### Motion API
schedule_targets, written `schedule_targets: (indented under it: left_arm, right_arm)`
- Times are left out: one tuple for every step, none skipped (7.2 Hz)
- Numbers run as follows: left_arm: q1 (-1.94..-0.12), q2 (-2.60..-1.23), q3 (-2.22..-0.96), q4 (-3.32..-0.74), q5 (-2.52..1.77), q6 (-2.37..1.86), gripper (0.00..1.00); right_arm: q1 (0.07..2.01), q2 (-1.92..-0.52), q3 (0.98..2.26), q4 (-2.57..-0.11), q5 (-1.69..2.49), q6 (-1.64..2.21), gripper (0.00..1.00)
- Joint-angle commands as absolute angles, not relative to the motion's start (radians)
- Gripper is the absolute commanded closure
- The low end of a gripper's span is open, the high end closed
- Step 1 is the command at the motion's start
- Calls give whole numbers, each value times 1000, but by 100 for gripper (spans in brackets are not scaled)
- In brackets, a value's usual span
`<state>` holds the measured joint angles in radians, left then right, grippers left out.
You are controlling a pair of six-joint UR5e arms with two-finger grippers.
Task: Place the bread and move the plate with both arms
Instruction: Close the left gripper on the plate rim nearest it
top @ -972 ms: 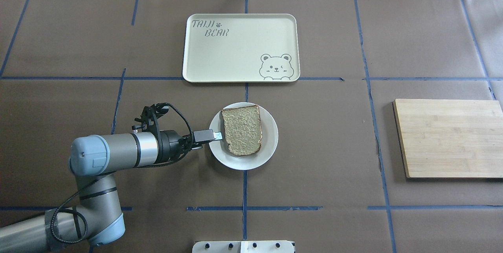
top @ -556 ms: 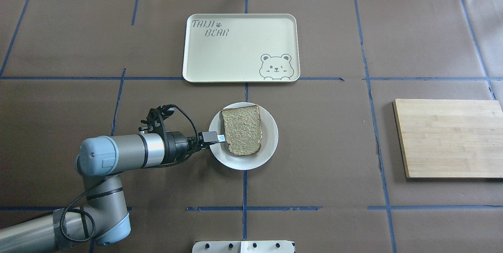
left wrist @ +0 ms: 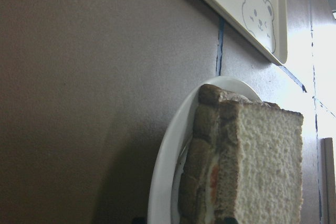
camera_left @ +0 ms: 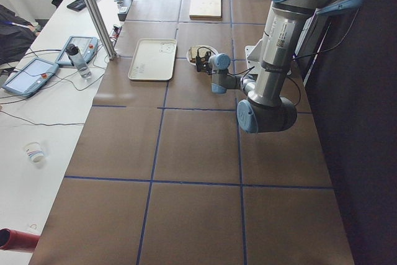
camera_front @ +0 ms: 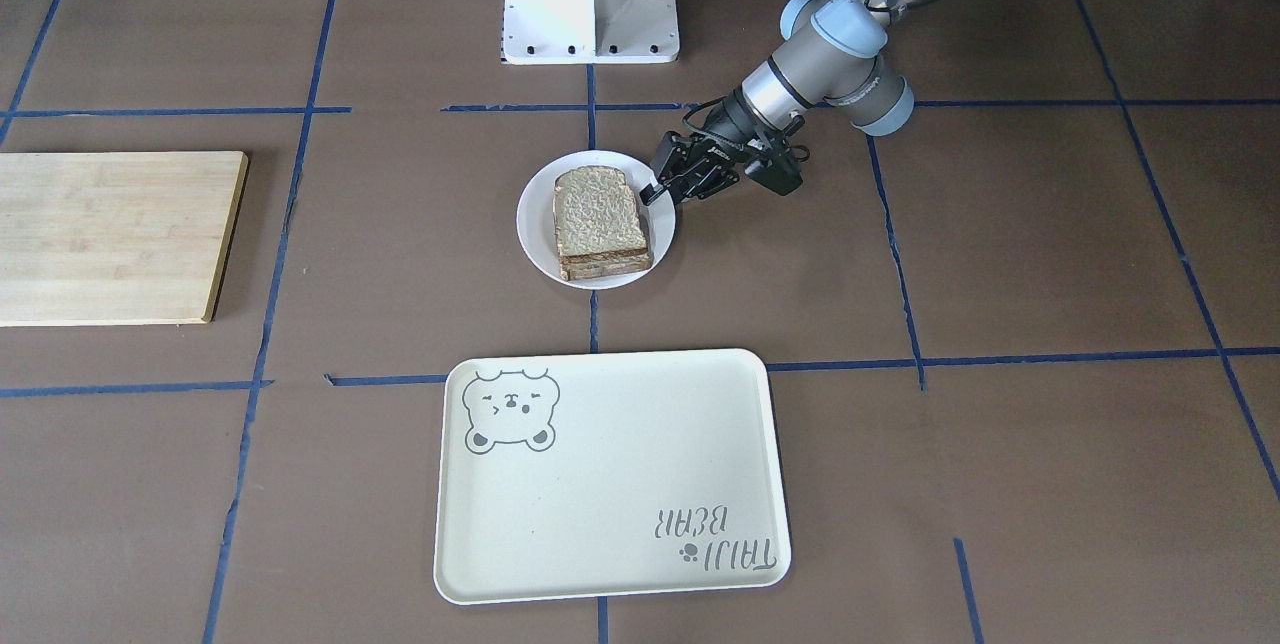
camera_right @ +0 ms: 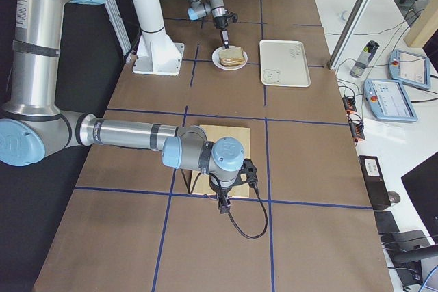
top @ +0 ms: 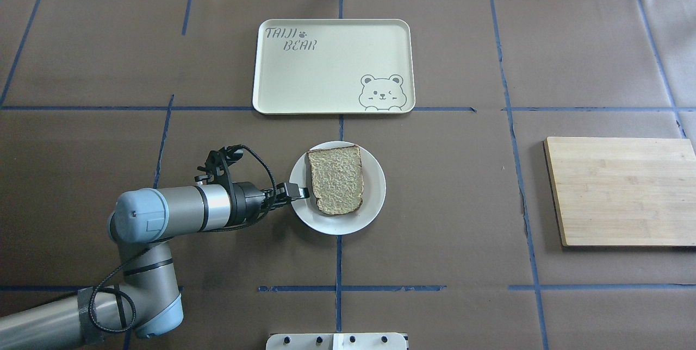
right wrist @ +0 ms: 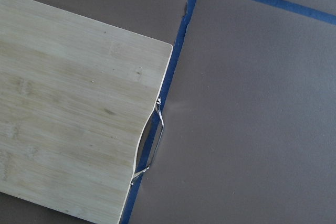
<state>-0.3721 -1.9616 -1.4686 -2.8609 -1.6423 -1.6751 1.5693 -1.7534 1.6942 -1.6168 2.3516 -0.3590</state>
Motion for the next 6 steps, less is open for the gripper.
schedule_targets:
  left_arm:
    - [-370,-1962,-1466,-2861,-1641,-1675,64]
    - [-370,-1963,-1466,-2861,-1641,-1675,67]
    - [-370,-1968,-1466,-2862,-1641,-1675,69]
    - [-370,-1970,-1468,-2862,-1641,-1677,76]
    - [-371,-1970,-1474,-2862,-1641,-1677,90]
    - [-371,-1970,-1479,-2865,-1641,-1677,93]
  right_arm:
    - [1569,-1753,1692,-1617,2350,-359,0]
    - [1569,-1753,1690,-1617,2352,-359,0]
    - [1569,-1753,1689,-1617,2352,-359,0]
    - [1569,-1753,1689,-1617,2352,-359,0]
    - [1569,-1753,1689,-1617,2352,-359,0]
    - [1569,-1753,1689,-1617,2352,-357,0]
